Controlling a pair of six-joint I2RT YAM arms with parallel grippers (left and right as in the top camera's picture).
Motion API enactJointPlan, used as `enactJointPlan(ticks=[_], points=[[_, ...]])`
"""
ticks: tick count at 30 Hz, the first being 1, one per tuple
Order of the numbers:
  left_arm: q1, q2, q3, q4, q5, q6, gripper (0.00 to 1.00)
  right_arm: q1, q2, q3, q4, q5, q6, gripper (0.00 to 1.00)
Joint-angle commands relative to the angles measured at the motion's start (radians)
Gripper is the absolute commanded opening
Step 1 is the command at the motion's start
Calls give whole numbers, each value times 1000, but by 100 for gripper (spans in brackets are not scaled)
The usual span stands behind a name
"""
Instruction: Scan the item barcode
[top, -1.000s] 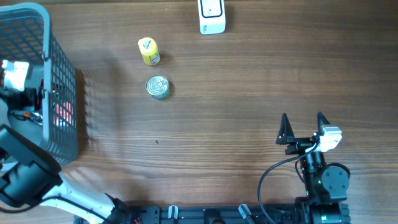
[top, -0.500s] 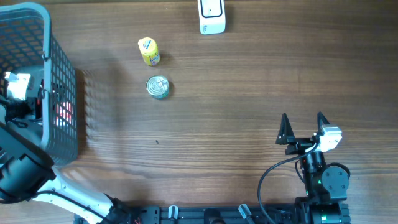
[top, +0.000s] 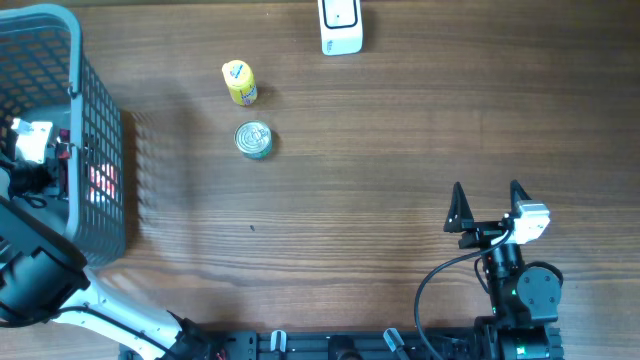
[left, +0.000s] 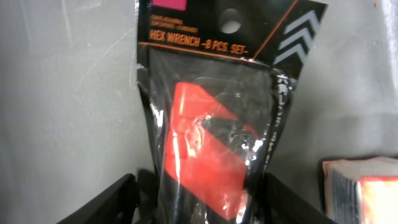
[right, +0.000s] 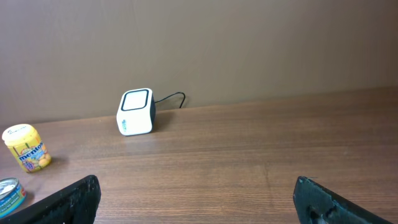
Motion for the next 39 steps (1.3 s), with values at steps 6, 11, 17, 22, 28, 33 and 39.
enactJointPlan(ticks=[6, 11, 17, 22, 28, 33, 39], points=[[6, 15, 12, -7, 11, -217, 47, 2, -2, -8, 5, -13, -4, 100], [6, 15, 12, -5, 11, -314, 100, 2, -2, -8, 5, -13, -4, 100], [5, 15, 12, -7, 15, -314, 100, 2, -2, -8, 5, -13, -4, 100], [6, 15, 12, 24, 109, -315, 100, 2, -2, -8, 5, -13, -4, 100], [-7, 32, 12, 51, 37, -294, 100, 2, -2, -8, 5, -13, -4, 100], [-47, 84, 12, 60, -90, -259, 100, 2, -2, -8, 5, -13, -4, 100], [-98, 126, 12, 90, -95, -259, 97, 2, -2, -8, 5, -13, -4, 100]])
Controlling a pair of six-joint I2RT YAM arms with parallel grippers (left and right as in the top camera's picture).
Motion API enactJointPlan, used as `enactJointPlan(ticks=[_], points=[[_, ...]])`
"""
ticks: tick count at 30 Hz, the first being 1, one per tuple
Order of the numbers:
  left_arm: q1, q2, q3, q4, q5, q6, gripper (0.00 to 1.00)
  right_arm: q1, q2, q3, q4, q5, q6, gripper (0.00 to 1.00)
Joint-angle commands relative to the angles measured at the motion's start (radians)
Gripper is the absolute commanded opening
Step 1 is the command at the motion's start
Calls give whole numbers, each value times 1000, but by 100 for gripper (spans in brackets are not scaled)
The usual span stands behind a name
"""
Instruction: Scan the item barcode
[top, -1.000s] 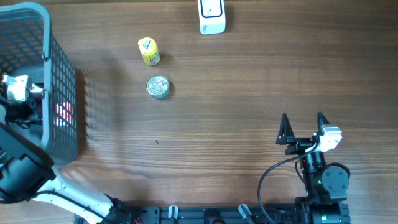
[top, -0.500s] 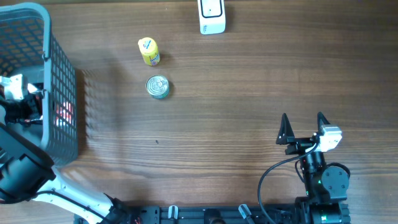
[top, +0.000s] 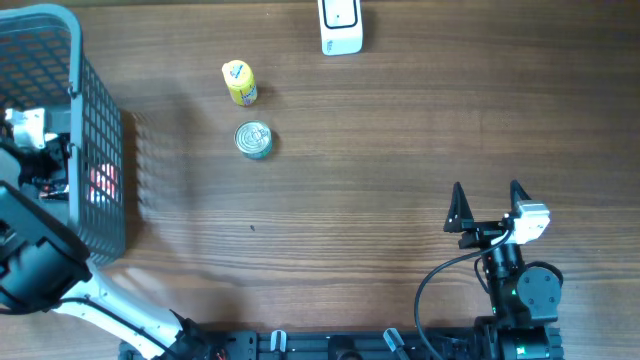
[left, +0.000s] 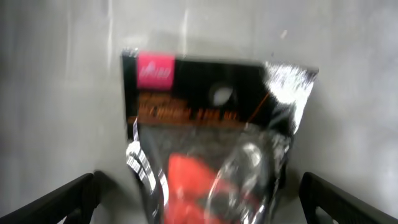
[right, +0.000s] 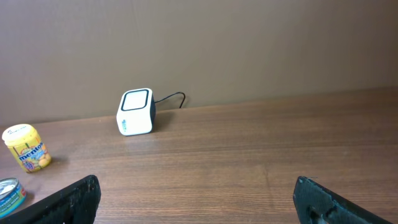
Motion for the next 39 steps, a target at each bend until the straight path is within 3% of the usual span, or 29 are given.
enactJointPlan(ticks=[1, 4, 7, 9, 25, 33, 39], points=[[-37, 79, -21, 1, -22, 8, 94, 2, -2, -8, 5, -13, -4, 100], [-45, 79, -21, -4, -25, 5, 81, 2, -2, -8, 5, -13, -4, 100], [-42, 79, -21, -31, -26, -2, 85, 2, -2, -8, 5, -13, -4, 100], [-35, 79, -21, -43, -26, -34, 100, 2, -2, -8, 5, -13, -4, 100], [16, 74, -21, -177, -25, 10, 99, 2, -2, -8, 5, -13, -4, 100], [8, 74, -21, -150, -34, 35, 64, 2, -2, -8, 5, -13, -4, 100], [8, 74, -21, -123, -68, 35, 52, 2, -2, -8, 5, -13, -4, 100]])
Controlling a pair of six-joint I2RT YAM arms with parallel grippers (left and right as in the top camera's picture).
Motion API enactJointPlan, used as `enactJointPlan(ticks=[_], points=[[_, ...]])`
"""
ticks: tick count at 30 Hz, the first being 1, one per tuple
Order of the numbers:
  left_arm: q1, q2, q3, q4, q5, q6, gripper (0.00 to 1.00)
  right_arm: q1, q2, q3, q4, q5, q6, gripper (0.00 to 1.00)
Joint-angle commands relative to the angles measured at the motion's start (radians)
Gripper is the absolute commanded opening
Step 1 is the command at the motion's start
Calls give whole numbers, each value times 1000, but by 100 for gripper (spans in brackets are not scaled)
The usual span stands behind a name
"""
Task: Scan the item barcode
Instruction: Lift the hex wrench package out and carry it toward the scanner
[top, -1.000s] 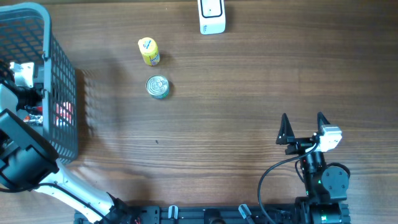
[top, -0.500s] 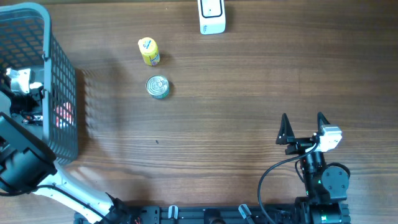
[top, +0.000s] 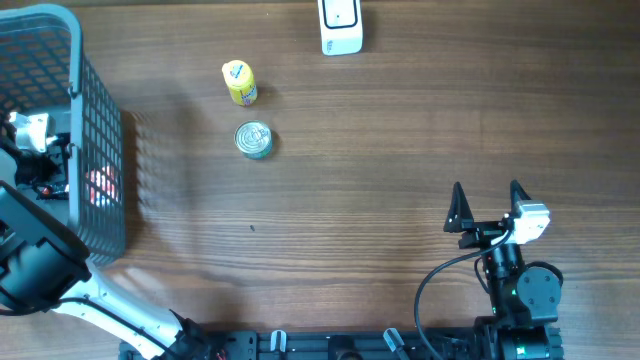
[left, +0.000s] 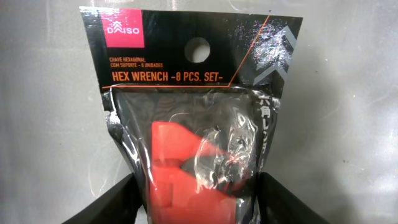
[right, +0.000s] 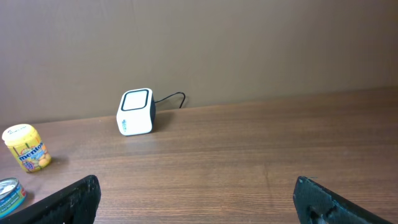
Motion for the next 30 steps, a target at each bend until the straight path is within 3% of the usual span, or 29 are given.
enactJointPlan(ticks=[1, 5, 7, 10, 30], points=[[0, 71, -51, -4, -28, -7, 52, 2, -2, -8, 5, -13, -4, 100], [0, 71, -51, 7, -28, -8, 44, 2, -2, -8, 5, -13, -4, 99], [0, 71, -51, 13, -28, -9, 32, 2, -2, -8, 5, -13, -4, 100], [-1, 71, -51, 19, -28, -13, 26, 2, -2, -8, 5, -13, -4, 100], [-10, -6, -30, 71, -27, -91, 21, 2, -2, -8, 5, -13, -4, 100]])
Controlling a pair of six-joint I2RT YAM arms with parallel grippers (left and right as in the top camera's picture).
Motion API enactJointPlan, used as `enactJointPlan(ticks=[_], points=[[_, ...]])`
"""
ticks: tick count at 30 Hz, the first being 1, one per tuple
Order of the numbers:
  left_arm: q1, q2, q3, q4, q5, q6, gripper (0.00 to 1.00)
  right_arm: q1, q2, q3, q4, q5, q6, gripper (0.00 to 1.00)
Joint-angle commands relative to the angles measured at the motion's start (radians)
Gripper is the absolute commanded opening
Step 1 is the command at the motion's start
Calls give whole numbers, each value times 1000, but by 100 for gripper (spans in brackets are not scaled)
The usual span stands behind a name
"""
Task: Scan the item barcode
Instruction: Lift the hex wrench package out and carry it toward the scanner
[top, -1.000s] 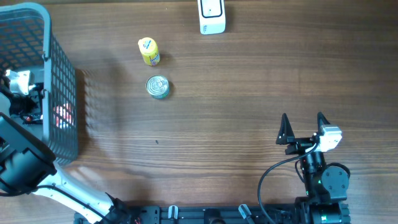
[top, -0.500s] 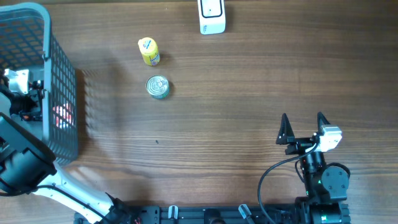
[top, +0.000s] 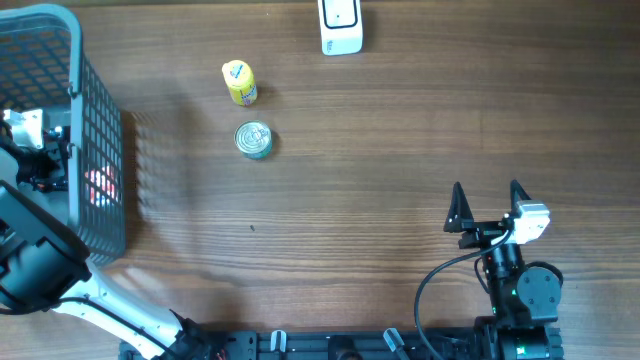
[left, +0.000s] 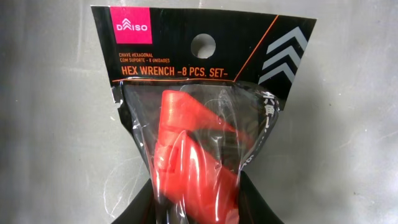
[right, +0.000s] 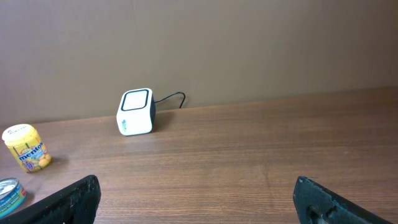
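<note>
The hex wrench pack (left: 199, 124), a black Daiso bag with a red holder inside, fills the left wrist view against the grey floor of the basket. My left gripper (left: 198, 208) is shut on its lower part, with both fingers (left: 142, 208) pressed into the plastic. From overhead the left arm reaches down inside the grey basket (top: 100, 90). The white barcode scanner (top: 340, 28) stands at the table's far edge and also shows as the scanner (right: 135, 111) in the right wrist view. My right gripper (top: 486, 187) rests open and empty at the front right.
A yellow Mentos bottle (top: 239, 83) and a tin can (top: 253, 140) stand on the wooden table between the basket and the scanner. The scanner's cable (right: 169, 98) runs back to the wall. The basket's mesh walls surround the left arm.
The left fingers stood apart on either side of the pack; now they have shut on its lower part. The right arm has not moved.
At first the left jaws stood open close around the pack, with a box beside it. Then they were wide open farther back from it. After that they sat close around it again, and now they pinch it. The right gripper stayed open throughout.
</note>
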Motion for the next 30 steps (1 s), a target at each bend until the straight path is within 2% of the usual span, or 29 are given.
enactJointPlan(ticks=[1, 11, 30], points=[[-11, -22, -20, 1, -27, -26, 21, 2, -2, -8, 5, -13, -4, 100], [-51, -146, -20, 12, -28, -29, 25, 2, -2, -8, 5, -13, -4, 100], [-75, -481, -20, 75, 1, -134, 25, 2, -2, -8, 5, -13, -4, 100]])
